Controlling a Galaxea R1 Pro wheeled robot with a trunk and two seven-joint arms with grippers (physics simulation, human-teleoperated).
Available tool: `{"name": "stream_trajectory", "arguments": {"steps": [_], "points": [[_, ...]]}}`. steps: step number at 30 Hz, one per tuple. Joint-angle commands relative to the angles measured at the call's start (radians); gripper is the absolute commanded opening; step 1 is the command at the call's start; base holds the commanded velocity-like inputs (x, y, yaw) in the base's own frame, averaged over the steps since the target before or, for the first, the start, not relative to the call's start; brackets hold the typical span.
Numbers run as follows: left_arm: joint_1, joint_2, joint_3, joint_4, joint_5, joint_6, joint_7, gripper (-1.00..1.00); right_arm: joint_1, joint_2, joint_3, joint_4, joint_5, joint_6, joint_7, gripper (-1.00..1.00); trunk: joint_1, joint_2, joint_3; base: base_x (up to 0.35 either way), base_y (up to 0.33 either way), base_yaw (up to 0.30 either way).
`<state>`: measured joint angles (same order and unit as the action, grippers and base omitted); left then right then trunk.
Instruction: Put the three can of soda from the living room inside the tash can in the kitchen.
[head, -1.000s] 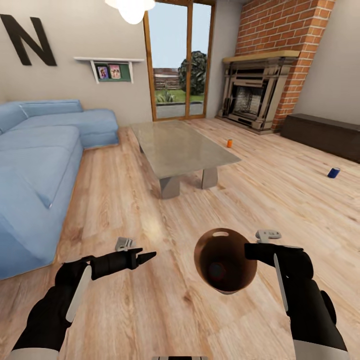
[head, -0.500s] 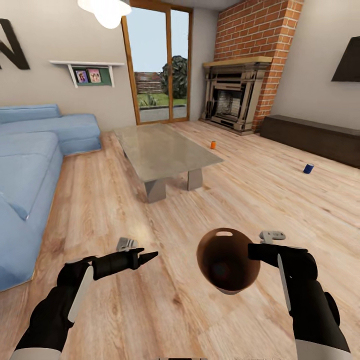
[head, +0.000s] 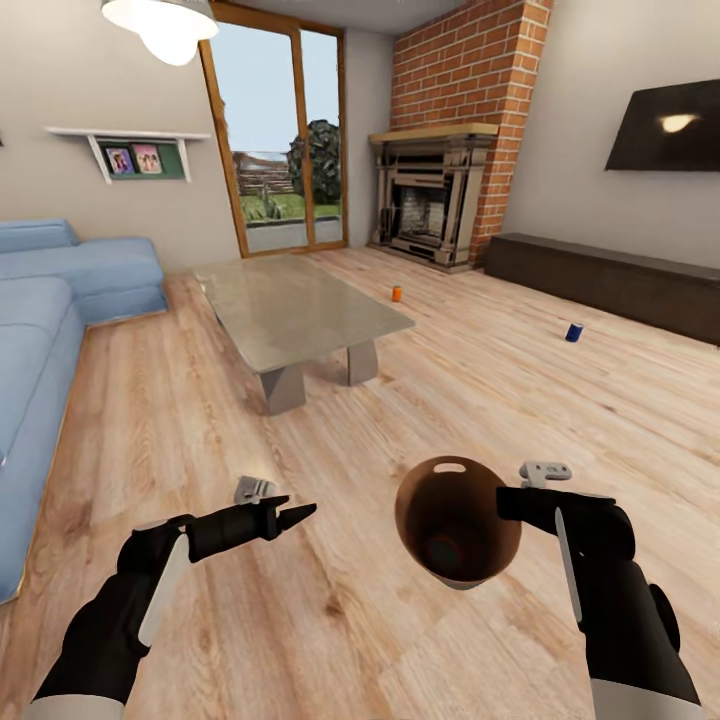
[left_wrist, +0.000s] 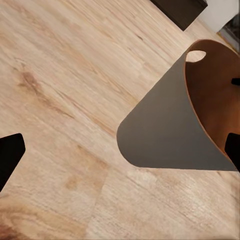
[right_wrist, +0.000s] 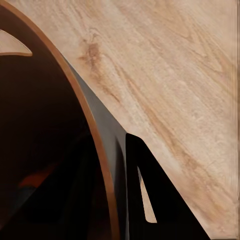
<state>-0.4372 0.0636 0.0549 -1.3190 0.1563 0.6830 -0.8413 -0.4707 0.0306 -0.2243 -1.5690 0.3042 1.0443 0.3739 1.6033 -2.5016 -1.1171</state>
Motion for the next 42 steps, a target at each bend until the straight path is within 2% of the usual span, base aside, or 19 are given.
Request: {"name": "stream_trajectory", "arguments": {"steps": [1, 6, 9, 23, 42], "points": [[0.000, 0.000, 0.000, 0.000, 0.000, 0.000, 0.000, 1.00, 0.000, 0.000, 0.000, 0.000, -0.023, 0.003, 0.000, -1.00, 0.000, 0.000, 0.001, 0.000, 0.000, -0.146], [0.000, -0.001, 0.000, 0.001, -0.001, 0.000, -0.001, 1.00, 0.000, 0.000, -0.002, 0.000, -0.023, 0.003, 0.003, -1.00, 0.000, 0.000, 0.001, 0.000, 0.000, -0.089], [0.000, -0.001, 0.000, 0.001, -0.001, 0.000, -0.001, 1.00, 0.000, 0.000, -0.028, 0.000, -0.023, 0.003, 0.003, -1.00, 0.000, 0.000, -0.002, 0.000, 0.000, -0.170], [0.000, 0.000, 0.000, 0.001, -0.003, 0.000, -0.001, 1.00, -0.002, -0.001, -0.029, 0.000, -0.023, 0.003, 0.003, -1.00, 0.000, 0.000, -0.008, 0.000, 0.000, -0.137], [0.000, -0.001, -0.001, 0.002, -0.003, -0.002, 0.002, 1.00, -0.002, 0.000, -0.031, -0.001, -0.022, 0.003, 0.002, -1.00, 0.000, 0.000, 0.008, 0.000, 0.000, -0.186]]}}
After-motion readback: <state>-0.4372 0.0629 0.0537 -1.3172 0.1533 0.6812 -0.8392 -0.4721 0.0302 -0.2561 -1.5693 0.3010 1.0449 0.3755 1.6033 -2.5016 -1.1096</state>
